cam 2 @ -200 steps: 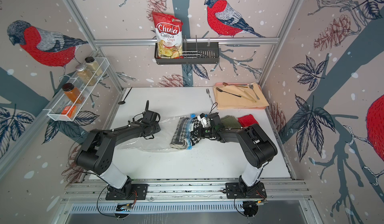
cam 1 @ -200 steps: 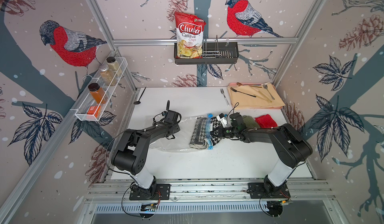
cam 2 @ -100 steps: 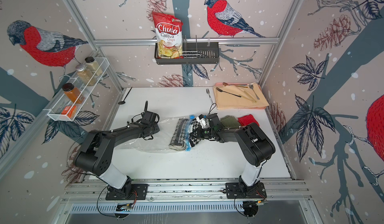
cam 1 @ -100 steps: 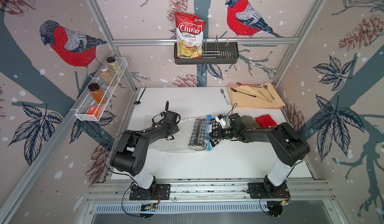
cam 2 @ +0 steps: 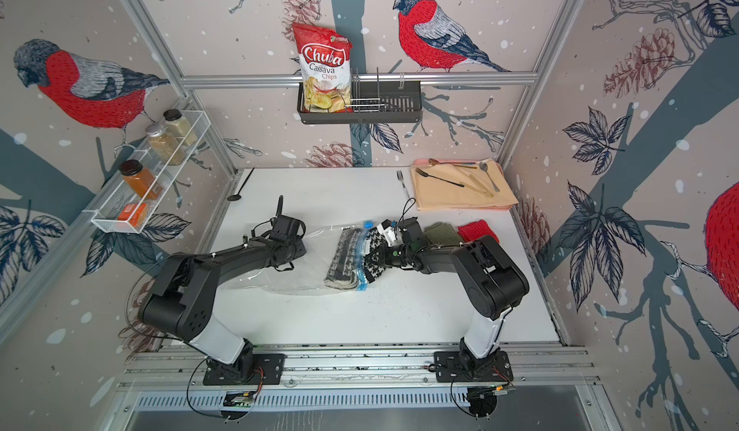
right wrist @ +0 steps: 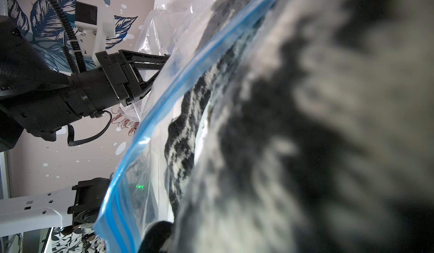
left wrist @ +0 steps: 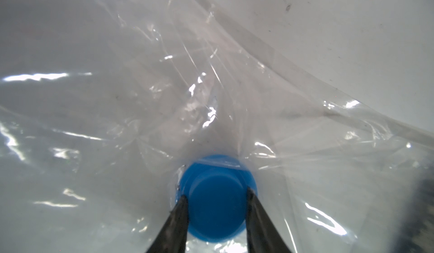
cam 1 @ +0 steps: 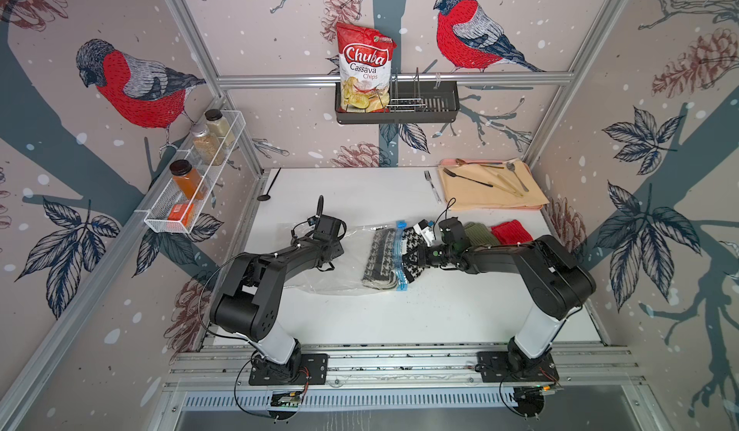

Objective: Take the scarf out of the vacuum bag
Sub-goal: Take out the scarf from the vacuum bag.

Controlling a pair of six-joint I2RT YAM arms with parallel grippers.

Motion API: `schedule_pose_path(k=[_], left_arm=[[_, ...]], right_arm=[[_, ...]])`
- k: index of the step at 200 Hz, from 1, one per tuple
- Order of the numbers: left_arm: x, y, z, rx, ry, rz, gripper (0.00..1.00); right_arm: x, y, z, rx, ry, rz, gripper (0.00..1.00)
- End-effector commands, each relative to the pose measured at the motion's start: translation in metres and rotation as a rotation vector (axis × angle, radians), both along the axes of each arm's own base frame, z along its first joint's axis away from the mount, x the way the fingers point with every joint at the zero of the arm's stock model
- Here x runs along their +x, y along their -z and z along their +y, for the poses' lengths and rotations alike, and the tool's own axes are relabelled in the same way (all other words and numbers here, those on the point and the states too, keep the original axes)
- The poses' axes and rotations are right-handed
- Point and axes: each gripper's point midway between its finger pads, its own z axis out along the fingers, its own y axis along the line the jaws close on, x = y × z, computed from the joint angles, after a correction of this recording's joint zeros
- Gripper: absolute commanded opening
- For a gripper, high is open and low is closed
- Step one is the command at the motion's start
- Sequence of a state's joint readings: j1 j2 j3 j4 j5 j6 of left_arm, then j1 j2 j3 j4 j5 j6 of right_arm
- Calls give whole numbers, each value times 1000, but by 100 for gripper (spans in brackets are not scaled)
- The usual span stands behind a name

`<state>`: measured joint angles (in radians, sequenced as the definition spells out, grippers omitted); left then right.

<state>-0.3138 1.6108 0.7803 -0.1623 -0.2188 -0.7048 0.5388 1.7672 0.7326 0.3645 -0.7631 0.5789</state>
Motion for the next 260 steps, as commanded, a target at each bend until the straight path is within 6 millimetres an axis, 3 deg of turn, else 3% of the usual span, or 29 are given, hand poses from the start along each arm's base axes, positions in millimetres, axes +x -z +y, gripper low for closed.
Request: schedule_pose_path(k=[1, 260], left_arm=[[-22, 13, 15, 50, -35, 95, 38], [-35, 12, 28, 43, -99, 82, 42]], right_arm=[[-2, -3, 1, 15, -19, -3, 0], [-12, 0, 5, 11, -56, 2, 0]])
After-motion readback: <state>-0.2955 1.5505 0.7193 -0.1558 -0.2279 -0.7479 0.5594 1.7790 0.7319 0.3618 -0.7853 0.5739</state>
